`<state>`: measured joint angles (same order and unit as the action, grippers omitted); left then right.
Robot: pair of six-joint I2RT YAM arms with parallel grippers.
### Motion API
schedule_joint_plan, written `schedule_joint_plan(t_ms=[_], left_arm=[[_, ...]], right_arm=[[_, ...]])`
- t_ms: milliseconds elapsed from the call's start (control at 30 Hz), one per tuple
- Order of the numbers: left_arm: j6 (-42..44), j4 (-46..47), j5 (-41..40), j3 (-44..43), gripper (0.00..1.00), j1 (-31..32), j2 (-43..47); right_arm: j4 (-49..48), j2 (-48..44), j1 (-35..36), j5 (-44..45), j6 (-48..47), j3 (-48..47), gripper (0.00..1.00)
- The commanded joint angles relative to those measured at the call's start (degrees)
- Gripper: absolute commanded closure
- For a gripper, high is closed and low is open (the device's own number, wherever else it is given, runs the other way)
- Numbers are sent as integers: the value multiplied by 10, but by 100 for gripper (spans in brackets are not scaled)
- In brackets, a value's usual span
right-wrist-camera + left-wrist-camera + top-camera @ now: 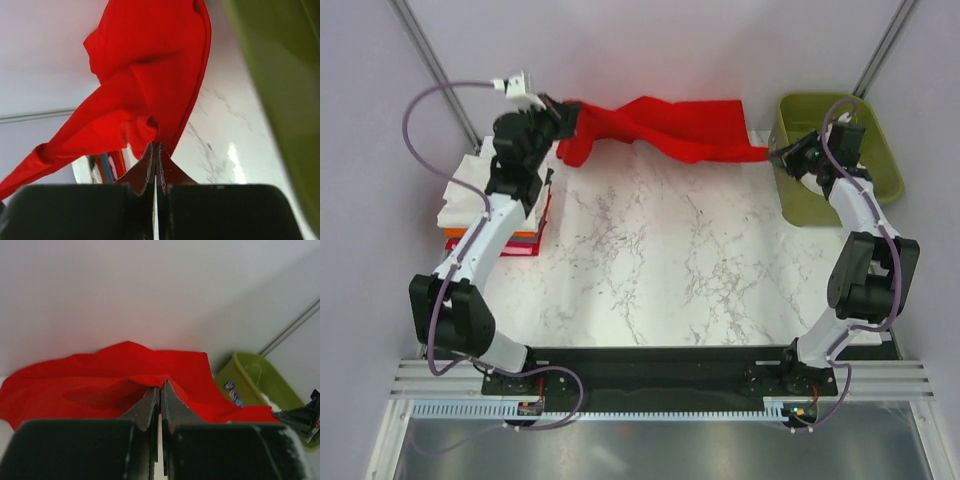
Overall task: Fold and stack the t-shirts
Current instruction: Flatten the tshirt out
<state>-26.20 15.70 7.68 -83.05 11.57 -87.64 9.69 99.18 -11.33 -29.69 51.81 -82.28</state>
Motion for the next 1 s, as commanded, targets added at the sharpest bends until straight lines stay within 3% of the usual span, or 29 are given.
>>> schedule_joint_plan(t_ms=[0,200,433,700,967], left_arm=[[-19,144,3,150,98,12,97],[-21,158,-34,323,98,38,185],[-35,139,-37,459,98,63,286],[-39,34,-43,587,98,89,457],[-91,-121,-54,643,98,98,600]], right_arm=[[-74,-64,-3,-4,-35,64,100],[-74,-100,-2,29,-74,180,100],[-79,-195,-2,56,-106,311,100],[-24,-346,-3,133,-138,451,100],[92,-551,-3,184,-163,543,100]])
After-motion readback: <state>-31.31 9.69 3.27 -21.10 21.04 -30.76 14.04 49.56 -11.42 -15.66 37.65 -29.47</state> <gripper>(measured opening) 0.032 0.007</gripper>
